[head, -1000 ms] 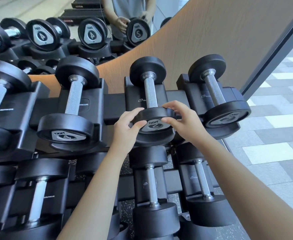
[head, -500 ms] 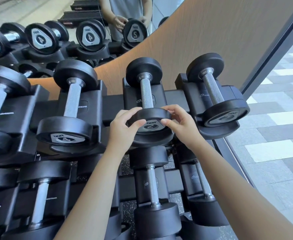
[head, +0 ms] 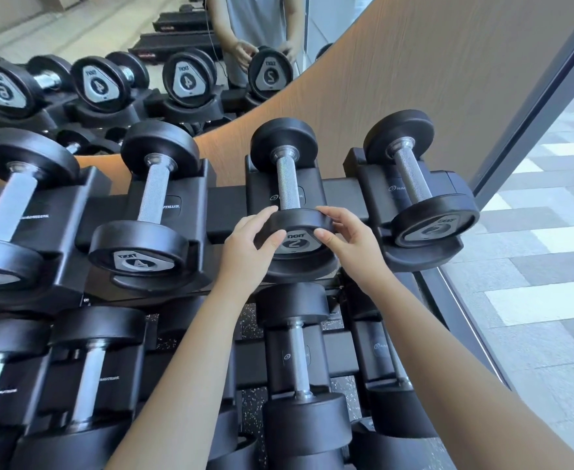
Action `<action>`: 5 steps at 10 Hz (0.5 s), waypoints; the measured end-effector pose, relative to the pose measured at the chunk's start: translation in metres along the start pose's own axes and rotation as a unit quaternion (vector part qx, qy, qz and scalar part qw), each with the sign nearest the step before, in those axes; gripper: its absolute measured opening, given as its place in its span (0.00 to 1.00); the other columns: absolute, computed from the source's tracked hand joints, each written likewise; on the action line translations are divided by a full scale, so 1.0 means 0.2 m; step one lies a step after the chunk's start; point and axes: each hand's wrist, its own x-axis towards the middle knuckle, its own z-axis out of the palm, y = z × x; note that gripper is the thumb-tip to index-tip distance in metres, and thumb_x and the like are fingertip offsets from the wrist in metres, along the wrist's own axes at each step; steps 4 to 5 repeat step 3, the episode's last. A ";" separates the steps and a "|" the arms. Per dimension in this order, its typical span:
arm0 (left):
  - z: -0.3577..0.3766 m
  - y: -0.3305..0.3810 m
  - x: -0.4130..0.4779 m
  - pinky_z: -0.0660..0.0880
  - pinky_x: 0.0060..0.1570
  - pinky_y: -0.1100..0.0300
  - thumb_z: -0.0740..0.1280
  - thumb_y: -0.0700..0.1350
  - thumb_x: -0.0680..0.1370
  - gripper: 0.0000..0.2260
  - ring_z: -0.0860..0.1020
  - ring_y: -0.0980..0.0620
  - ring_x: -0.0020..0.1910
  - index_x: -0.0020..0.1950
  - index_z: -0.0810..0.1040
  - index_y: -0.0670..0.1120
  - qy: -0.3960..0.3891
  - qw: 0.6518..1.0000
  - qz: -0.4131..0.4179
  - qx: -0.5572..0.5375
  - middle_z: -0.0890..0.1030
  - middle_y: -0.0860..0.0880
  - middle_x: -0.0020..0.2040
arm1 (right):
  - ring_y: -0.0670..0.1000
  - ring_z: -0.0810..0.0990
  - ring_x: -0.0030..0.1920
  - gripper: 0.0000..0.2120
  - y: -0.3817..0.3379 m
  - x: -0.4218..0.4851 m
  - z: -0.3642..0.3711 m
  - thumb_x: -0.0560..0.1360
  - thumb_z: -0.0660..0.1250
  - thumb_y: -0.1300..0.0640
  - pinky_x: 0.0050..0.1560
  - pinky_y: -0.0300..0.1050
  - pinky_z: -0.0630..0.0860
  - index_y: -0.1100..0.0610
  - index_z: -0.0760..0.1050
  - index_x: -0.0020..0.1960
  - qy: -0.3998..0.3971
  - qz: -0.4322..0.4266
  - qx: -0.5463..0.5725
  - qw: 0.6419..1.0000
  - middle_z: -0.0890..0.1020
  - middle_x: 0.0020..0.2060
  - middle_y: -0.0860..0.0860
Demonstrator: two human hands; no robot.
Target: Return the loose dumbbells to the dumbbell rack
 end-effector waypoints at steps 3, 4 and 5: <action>0.01 0.12 -0.22 0.55 0.64 0.66 0.66 0.44 0.76 0.22 0.61 0.54 0.70 0.70 0.66 0.49 0.010 0.997 -0.004 0.075 0.63 0.51 0.72 | 0.52 0.75 0.60 0.17 -0.06 -0.18 -0.09 0.75 0.61 0.62 0.60 0.41 0.68 0.56 0.72 0.64 0.011 -0.047 -0.215 0.976 0.76 0.59 0.53; 0.01 0.12 -0.22 0.55 0.64 0.66 0.66 0.44 0.76 0.22 0.61 0.54 0.70 0.70 0.66 0.49 0.010 0.997 -0.004 0.075 0.63 0.51 0.72 | 0.52 0.75 0.60 0.17 -0.06 -0.18 -0.09 0.75 0.61 0.62 0.60 0.41 0.68 0.56 0.72 0.64 0.011 -0.047 -0.215 0.976 0.76 0.59 0.53; 0.01 0.12 -0.22 0.55 0.64 0.66 0.66 0.44 0.76 0.22 0.61 0.54 0.70 0.70 0.66 0.49 0.010 0.997 -0.004 0.075 0.63 0.51 0.72 | 0.52 0.75 0.60 0.17 -0.06 -0.18 -0.09 0.75 0.61 0.62 0.60 0.41 0.68 0.56 0.72 0.64 0.011 -0.047 -0.215 0.976 0.76 0.59 0.53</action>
